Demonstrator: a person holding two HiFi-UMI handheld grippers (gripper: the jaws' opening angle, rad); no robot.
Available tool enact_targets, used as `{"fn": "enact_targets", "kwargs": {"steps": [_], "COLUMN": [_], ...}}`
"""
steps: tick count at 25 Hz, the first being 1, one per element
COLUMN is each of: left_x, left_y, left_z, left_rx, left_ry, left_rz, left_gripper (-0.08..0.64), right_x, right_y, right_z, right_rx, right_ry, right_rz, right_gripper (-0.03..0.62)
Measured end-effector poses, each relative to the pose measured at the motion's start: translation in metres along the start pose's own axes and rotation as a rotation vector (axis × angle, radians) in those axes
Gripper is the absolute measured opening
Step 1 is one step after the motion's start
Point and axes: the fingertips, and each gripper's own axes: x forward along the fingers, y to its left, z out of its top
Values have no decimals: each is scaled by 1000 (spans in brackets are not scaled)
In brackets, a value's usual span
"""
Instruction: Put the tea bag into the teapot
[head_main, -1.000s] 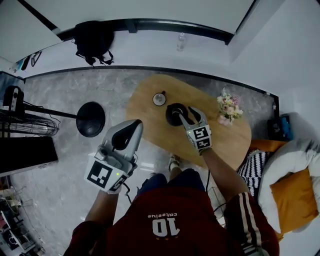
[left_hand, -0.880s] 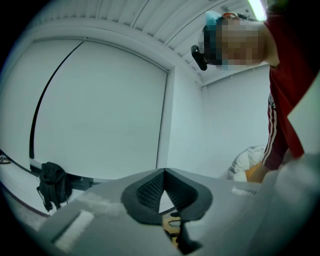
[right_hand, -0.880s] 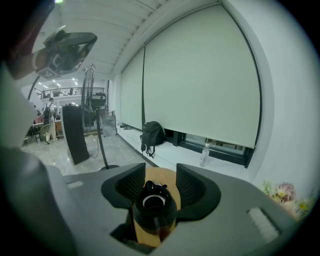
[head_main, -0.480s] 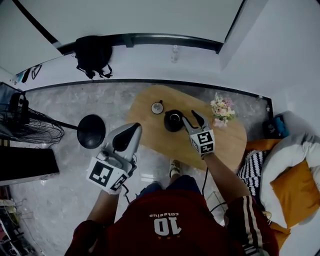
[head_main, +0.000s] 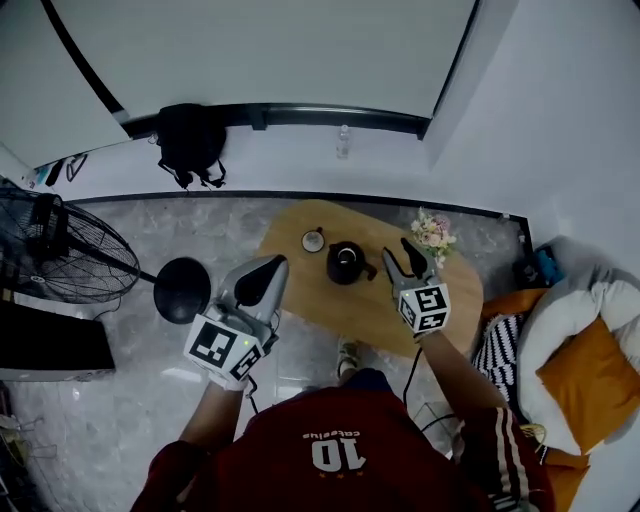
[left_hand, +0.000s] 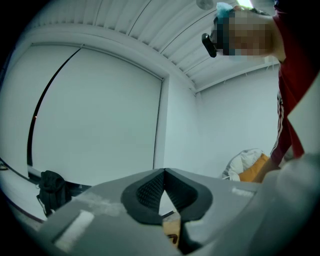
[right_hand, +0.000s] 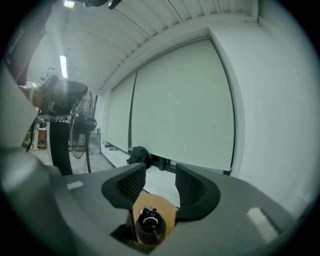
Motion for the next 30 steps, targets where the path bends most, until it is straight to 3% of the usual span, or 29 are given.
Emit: {"fn": "enact_targets", "kwargs": {"steps": [9, 14, 18, 21, 24, 30], "left_x": [-25, -42, -58, -70, -81, -99], "left_y": [-12, -20, -23, -25, -27, -30], "left_z": [13, 23, 32, 34, 35, 39], "left_rx": [13, 23, 31, 34, 34, 41], "left_ry": [-17, -46, -66, -76, -82, -95], "left_rz": [16, 20, 25, 30, 35, 24], "left_gripper": [2, 2, 2, 2, 2, 2], "right_x": [-64, -91, -104, -115, -125, -140], "right_y": [23, 49, 81, 108, 130, 162], "right_z": [82, 117, 144, 162, 171, 184], "right_rx": [37, 63, 40, 41, 48, 32], "right_ry": [-65, -60, -89, -136, -161, -201], "right_rz": [-58, -60, -15, 41, 76, 121], "right_gripper": [183, 147, 124, 43, 3, 2]}}
